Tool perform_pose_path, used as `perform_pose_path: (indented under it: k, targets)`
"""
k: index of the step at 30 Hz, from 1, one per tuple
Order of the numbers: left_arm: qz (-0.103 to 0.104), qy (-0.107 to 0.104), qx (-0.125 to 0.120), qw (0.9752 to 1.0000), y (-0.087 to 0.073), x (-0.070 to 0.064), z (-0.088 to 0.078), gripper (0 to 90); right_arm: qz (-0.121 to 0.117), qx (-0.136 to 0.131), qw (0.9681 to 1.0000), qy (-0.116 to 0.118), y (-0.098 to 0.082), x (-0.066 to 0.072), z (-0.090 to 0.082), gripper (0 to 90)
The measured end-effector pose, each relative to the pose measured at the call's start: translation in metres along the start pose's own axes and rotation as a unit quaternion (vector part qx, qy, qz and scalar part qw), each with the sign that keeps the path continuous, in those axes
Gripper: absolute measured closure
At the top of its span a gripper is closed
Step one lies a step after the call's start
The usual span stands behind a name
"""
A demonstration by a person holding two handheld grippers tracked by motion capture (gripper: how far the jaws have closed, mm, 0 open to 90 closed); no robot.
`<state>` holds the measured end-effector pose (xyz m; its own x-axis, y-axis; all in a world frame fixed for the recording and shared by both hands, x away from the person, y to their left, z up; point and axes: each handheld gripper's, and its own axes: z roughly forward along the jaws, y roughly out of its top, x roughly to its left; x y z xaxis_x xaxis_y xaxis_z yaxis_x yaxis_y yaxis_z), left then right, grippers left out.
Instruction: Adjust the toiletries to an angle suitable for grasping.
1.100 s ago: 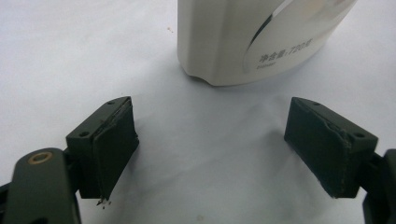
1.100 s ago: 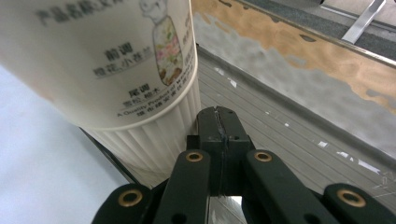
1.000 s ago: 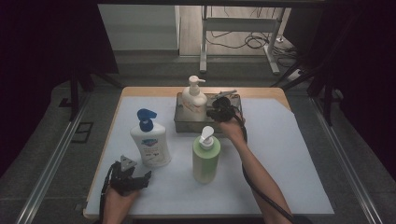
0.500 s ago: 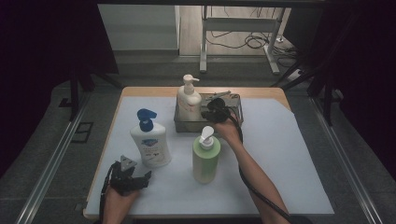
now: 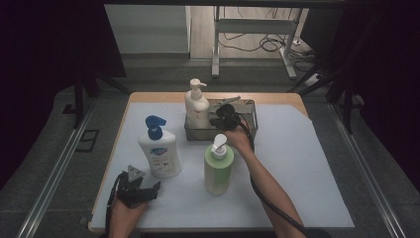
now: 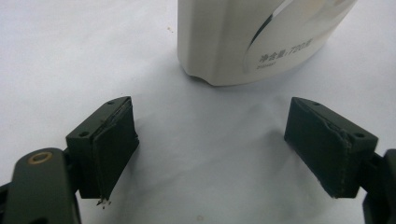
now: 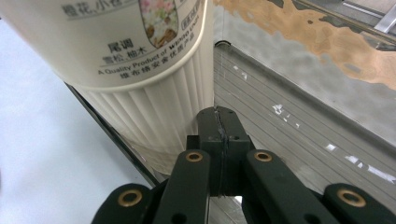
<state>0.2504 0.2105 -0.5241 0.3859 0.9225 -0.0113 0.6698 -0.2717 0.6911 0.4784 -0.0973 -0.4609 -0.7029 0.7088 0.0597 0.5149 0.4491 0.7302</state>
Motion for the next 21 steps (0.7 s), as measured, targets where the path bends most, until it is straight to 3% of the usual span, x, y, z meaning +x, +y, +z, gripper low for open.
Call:
perform_pose_path:
  k: [9, 21]
  targets:
    - [0.0, 0.0, 0.0, 1.0, 0.0, 0.0, 0.0, 16.5, -0.006, -0.003, 0.9999, 0.013, 0.001, 0.002, -0.001, 89.7]
    - [0.0, 0.0, 0.0, 1.0, 0.0, 0.0, 0.0, 16.5, -0.019, -0.007, 0.9992, 0.035, 0.005, 0.016, 0.005, 88.7]
